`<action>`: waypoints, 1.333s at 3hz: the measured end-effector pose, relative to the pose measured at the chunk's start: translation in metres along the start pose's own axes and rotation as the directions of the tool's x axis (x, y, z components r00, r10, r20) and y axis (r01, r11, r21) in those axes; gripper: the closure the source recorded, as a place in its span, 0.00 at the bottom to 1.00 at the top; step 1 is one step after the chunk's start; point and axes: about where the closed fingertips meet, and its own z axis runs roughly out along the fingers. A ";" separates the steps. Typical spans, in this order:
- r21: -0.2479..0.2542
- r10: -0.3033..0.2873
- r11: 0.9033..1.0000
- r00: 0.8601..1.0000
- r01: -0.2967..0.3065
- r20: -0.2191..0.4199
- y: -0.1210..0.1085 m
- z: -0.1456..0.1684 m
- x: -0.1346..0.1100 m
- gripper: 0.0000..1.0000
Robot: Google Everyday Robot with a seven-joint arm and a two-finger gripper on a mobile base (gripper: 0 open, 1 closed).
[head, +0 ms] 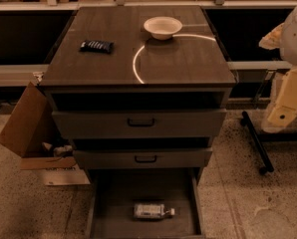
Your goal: Pick blue plastic bottle from bottom drawer and place on counter
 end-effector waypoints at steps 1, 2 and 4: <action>0.000 0.000 1.000 1.000 0.000 0.000 0.000 0.000 0.000 0.00; -0.023 0.019 1.000 0.996 -0.017 0.084 0.017 0.023 -0.010 0.00; -0.249 0.200 0.963 0.899 -0.107 0.389 0.111 0.133 -0.074 0.00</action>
Offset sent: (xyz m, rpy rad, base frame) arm -0.0286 0.0684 -0.0977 0.3700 0.0213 0.0362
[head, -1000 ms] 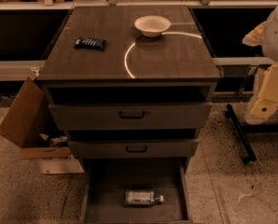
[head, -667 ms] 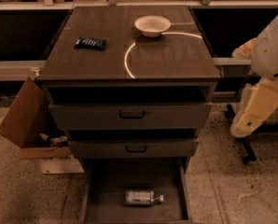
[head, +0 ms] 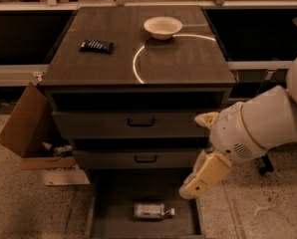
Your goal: Pick blue plastic bottle from bottom drawer and place on counter
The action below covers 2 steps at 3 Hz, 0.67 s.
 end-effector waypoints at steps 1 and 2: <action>-0.020 0.019 1.000 0.999 -0.018 0.032 0.008 0.004 -0.009 0.00; -0.047 0.011 0.999 0.999 -0.009 0.046 0.010 0.037 0.005 0.00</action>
Offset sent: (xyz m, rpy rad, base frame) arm -0.0024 0.0280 -0.0606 0.0847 0.0413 0.0246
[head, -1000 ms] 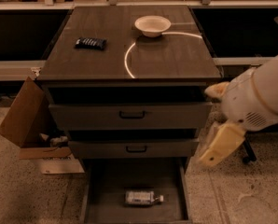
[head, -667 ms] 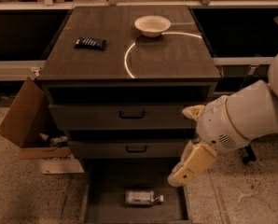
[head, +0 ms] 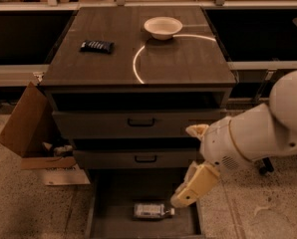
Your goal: Pick blue plastic bottle from bottom drawer and place on counter
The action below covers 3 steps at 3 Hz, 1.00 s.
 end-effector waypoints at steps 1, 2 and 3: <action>-0.034 -0.035 0.999 0.999 0.035 0.014 0.005 0.066 0.029 0.00; -0.074 -0.043 0.996 0.999 0.045 0.031 0.015 0.137 0.058 0.00; -0.043 -0.033 0.998 0.999 0.034 0.040 0.006 0.143 0.060 0.00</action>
Offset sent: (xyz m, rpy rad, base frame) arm -0.0119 0.0795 -0.2368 0.0767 0.0354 0.0995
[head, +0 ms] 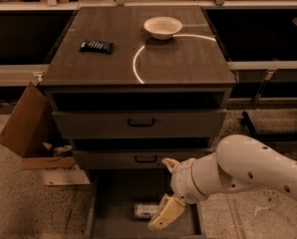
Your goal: Pick blue plastic bottle from bottom drawer and place on counter
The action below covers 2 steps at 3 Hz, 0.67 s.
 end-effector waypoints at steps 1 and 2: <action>0.000 0.000 1.000 1.000 0.000 0.000 0.000 0.000 0.000 0.00; -0.008 -0.010 1.000 1.000 0.009 -0.019 -0.008 0.029 0.016 0.00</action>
Offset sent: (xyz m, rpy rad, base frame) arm 0.0287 0.0192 -0.1227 -0.0607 0.0174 0.0448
